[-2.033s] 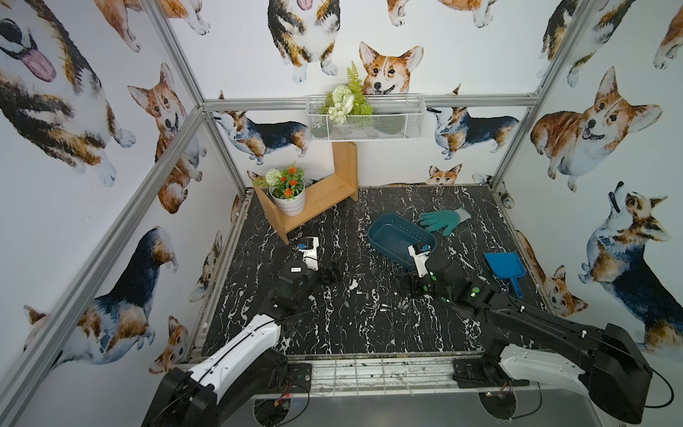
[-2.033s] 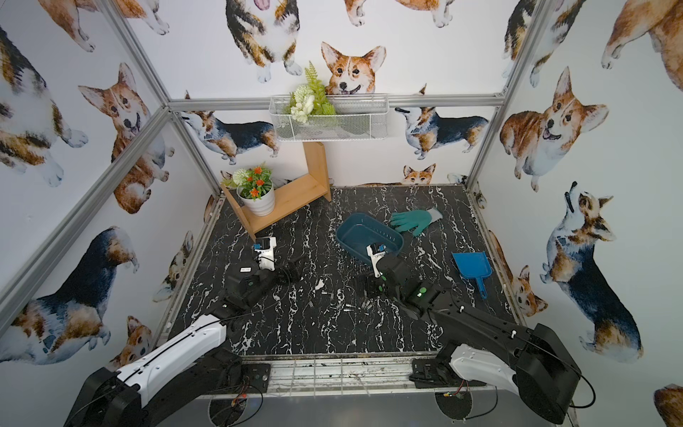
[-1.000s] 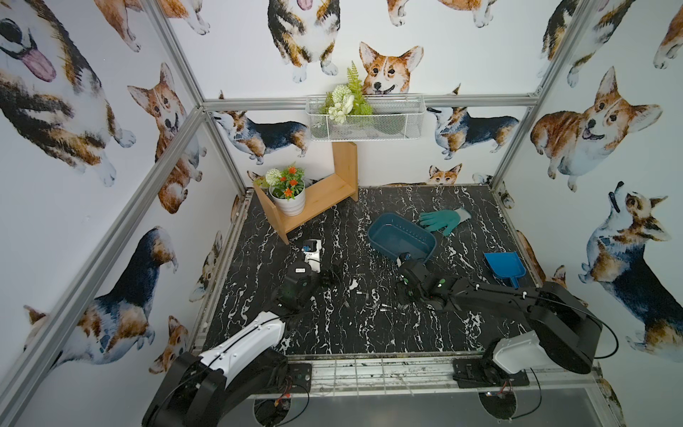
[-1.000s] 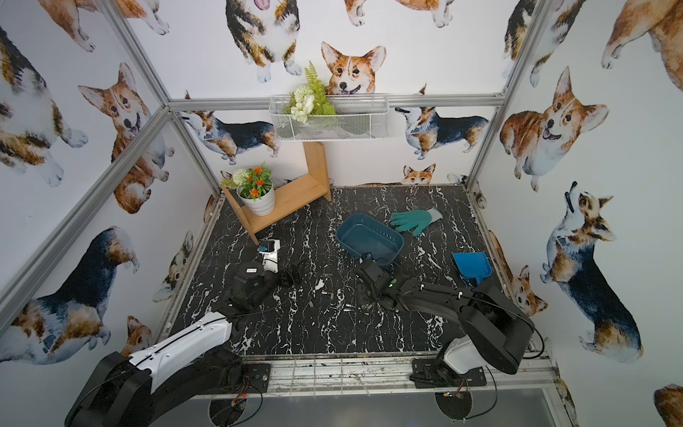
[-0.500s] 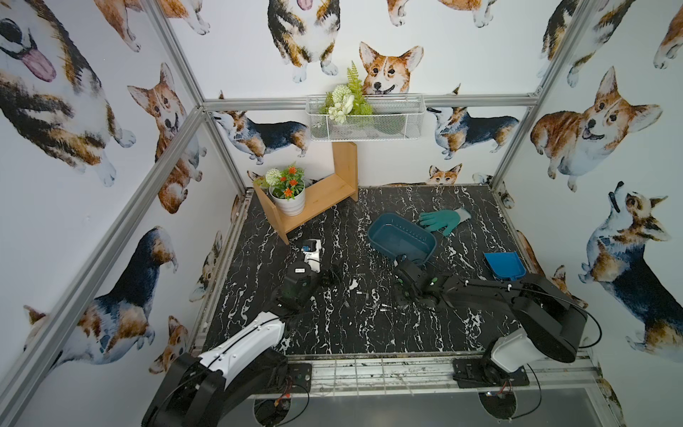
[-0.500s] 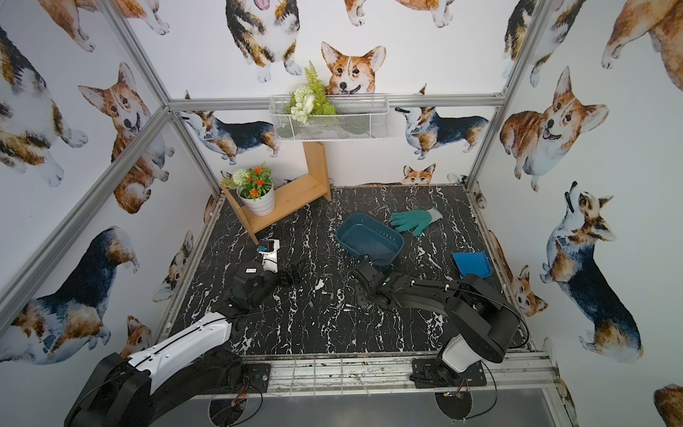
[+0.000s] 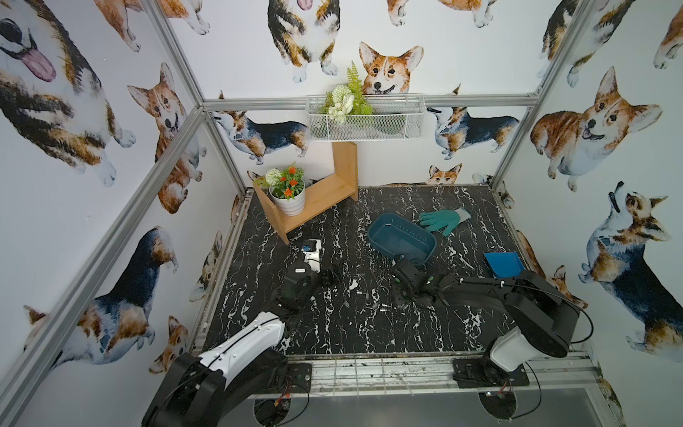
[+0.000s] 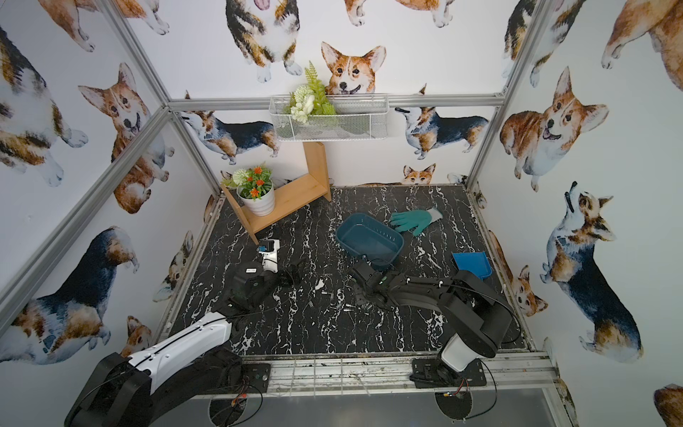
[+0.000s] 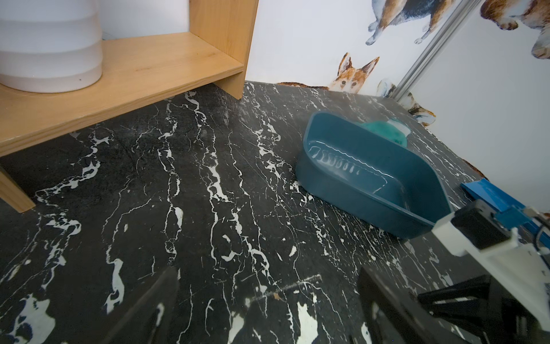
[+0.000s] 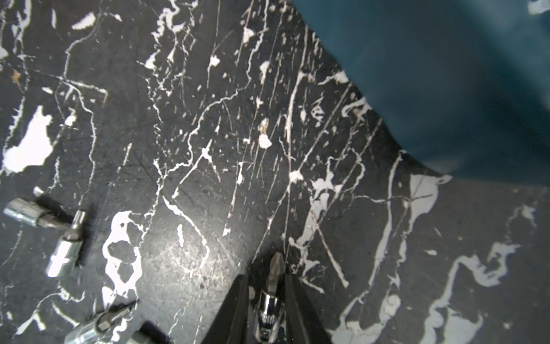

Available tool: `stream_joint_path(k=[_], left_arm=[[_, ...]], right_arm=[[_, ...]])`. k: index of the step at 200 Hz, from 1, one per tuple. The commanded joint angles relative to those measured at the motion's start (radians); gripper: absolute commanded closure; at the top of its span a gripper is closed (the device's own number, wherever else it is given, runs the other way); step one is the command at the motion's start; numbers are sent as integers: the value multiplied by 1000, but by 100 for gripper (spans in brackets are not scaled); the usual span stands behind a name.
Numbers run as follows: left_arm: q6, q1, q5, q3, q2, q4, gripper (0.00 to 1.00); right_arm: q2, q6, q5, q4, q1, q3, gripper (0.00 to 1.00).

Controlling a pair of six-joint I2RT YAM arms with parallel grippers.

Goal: Put the bit on the desktop into the storage box
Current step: Pick up the screwdriver bit from the center of the board.

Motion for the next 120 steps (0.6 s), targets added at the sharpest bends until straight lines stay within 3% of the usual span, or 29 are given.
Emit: stream_joint_path(k=[1, 120], left_arm=[[7, -1, -5, 6, -1, 23, 0], [6, -1, -7, 2, -10, 21, 0]], right_arm=[[5, 14, -5, -23, 4, 3, 75], [-11, 3, 23, -64, 11, 40, 85]])
